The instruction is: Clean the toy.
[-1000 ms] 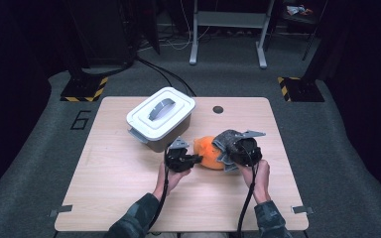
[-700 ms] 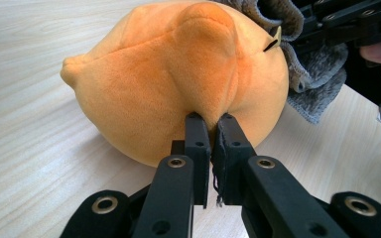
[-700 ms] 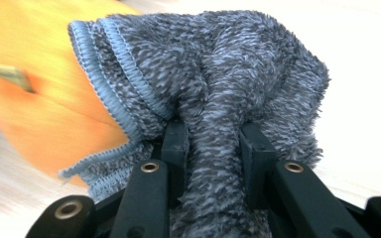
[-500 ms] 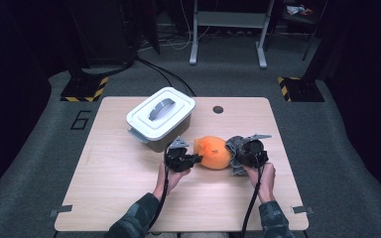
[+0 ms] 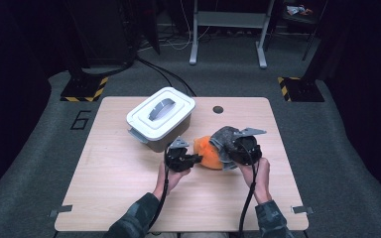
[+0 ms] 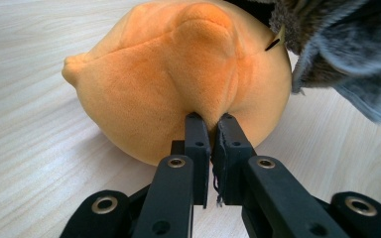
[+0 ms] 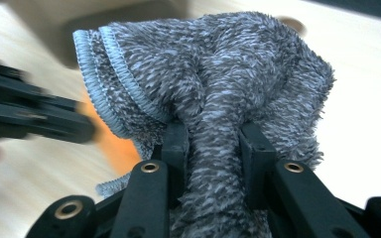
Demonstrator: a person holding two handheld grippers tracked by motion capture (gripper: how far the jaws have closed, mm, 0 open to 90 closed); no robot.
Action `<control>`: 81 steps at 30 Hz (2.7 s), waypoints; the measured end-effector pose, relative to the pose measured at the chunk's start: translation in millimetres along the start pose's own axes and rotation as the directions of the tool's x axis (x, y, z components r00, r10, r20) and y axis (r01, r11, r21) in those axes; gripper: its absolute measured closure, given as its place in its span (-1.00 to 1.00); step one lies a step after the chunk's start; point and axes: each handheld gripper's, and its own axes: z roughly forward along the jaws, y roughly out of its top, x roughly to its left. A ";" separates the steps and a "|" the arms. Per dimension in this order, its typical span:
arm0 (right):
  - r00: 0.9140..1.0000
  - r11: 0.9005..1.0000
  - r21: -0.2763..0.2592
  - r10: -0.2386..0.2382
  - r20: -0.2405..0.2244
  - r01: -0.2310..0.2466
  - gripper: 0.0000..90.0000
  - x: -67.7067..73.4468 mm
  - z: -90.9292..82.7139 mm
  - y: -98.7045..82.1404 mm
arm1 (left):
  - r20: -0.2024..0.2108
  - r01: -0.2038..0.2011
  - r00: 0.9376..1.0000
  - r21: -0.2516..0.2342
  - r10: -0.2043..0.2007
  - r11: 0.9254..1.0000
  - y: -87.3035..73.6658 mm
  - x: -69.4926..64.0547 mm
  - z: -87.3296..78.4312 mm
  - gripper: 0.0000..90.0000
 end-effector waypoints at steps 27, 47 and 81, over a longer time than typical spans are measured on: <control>0.998 0.997 0.074 0.029 0.052 -0.033 0.55 -20.5 19.0 -18.8 | 0.004 -0.003 1.000 0.009 0.003 1.000 0.6 1.0 0.7 0.89; 0.988 0.970 0.191 0.136 0.079 -0.149 0.55 -50.1 52.9 -44.0 | 0.008 0.010 1.000 0.010 -0.010 1.000 -0.1 2.9 1.5 0.89; 0.998 0.995 0.086 0.053 0.017 -0.054 0.55 -17.7 30.6 -1.0 | -0.113 -0.134 0.984 0.055 0.140 0.989 -8.0 -3.8 4.4 0.13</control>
